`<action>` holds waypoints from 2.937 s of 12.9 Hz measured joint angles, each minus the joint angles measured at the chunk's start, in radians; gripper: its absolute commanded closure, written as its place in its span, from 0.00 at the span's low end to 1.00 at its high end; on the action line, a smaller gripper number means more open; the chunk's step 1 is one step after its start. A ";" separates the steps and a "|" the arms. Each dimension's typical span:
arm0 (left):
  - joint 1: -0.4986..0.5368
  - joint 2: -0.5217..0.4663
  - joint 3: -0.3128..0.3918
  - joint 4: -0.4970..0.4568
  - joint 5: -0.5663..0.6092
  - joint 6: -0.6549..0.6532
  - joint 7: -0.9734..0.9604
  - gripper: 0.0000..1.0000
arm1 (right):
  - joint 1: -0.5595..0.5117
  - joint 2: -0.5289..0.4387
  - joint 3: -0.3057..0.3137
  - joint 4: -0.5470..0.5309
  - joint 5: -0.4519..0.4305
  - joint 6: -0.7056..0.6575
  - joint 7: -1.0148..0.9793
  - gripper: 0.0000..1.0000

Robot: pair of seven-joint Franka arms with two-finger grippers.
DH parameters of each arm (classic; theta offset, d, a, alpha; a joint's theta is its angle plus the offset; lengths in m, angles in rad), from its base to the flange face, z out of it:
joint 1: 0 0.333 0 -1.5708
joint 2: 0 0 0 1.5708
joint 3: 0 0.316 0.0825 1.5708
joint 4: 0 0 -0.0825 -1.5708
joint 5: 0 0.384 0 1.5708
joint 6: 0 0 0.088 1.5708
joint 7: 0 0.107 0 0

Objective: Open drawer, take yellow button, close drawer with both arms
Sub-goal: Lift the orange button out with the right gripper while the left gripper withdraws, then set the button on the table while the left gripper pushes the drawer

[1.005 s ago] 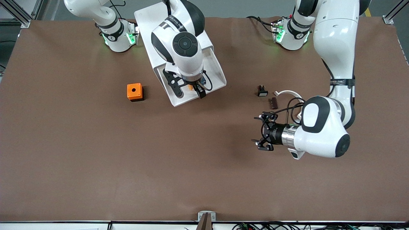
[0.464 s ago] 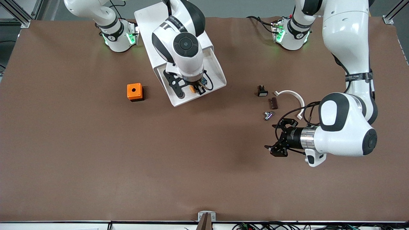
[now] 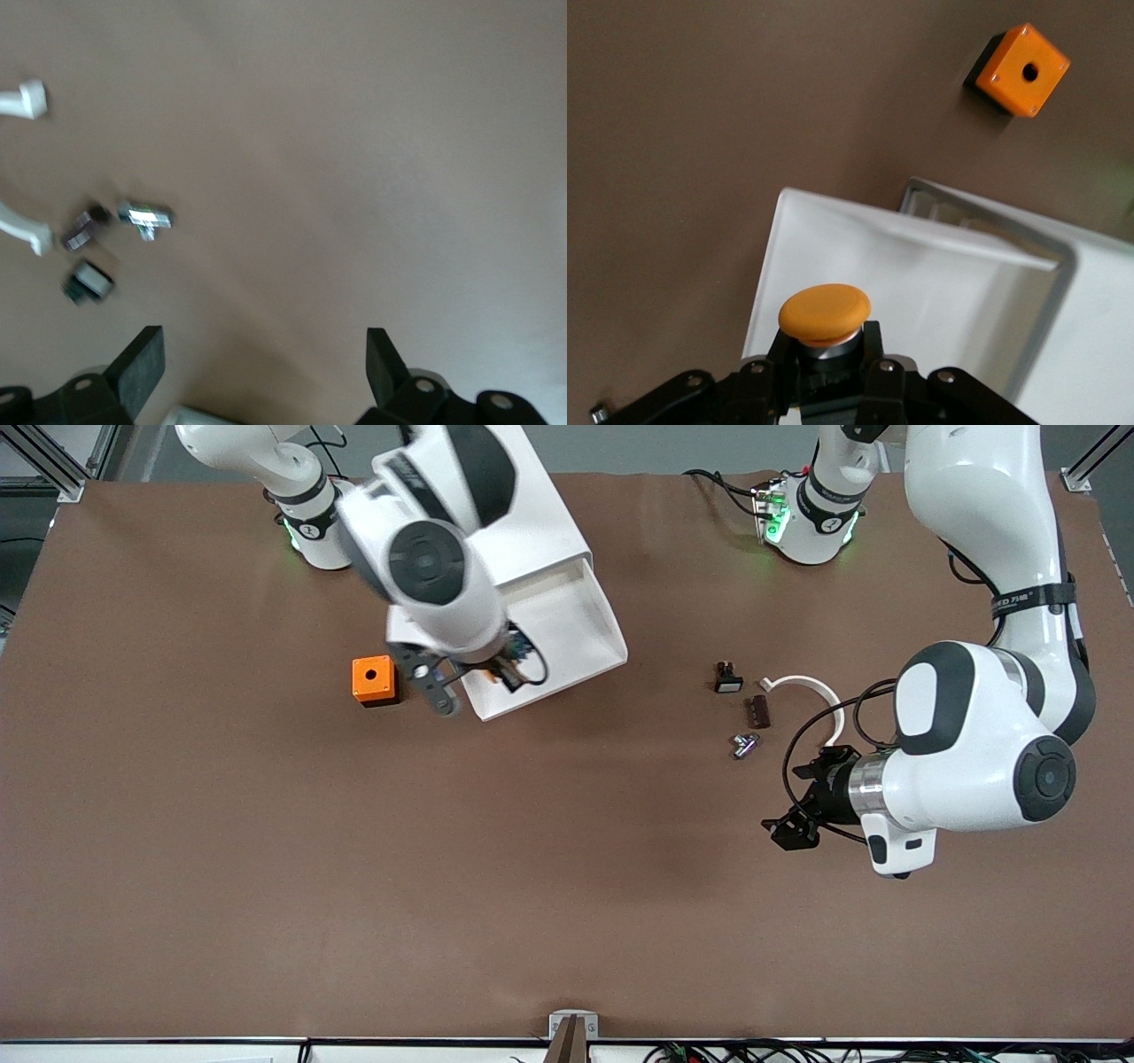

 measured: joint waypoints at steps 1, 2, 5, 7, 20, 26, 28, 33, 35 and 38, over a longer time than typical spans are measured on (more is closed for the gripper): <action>-0.009 -0.003 -0.001 0.000 0.041 0.000 0.044 0.00 | -0.063 -0.018 -0.003 0.024 0.005 -0.056 -0.135 0.94; -0.017 -0.008 -0.002 0.000 0.074 0.000 0.082 0.00 | -0.120 -0.043 -0.007 0.029 0.003 -0.096 -0.277 0.94; -0.027 -0.012 -0.003 -0.002 0.150 0.001 0.163 0.00 | -0.259 -0.091 -0.012 0.021 -0.079 -0.171 -0.696 0.94; -0.039 -0.012 -0.006 -0.006 0.191 0.004 0.209 0.00 | -0.329 -0.099 -0.014 -0.023 -0.166 -0.158 -0.933 0.94; -0.095 0.006 -0.017 -0.023 0.205 0.088 0.319 0.00 | -0.732 -0.100 -0.019 -0.737 -0.358 0.881 -1.502 0.93; -0.147 0.010 -0.022 -0.033 0.212 0.092 0.452 0.00 | -0.755 0.077 -0.018 -0.726 -0.365 0.983 -1.501 0.91; -0.197 0.010 -0.026 -0.045 0.218 0.092 0.468 0.00 | -0.762 0.120 -0.018 -0.714 -0.363 0.990 -1.496 0.90; -0.373 0.004 -0.060 -0.055 0.218 0.092 0.244 0.00 | -0.782 0.142 -0.017 -0.683 -0.333 0.982 -1.493 0.00; -0.432 0.004 -0.074 -0.078 0.217 0.092 0.131 0.00 | -0.783 0.149 -0.017 -0.670 -0.332 0.981 -1.493 0.00; -0.512 0.004 -0.084 -0.118 0.209 0.098 0.041 0.00 | -0.783 0.137 -0.015 -0.609 -0.332 0.895 -1.493 0.00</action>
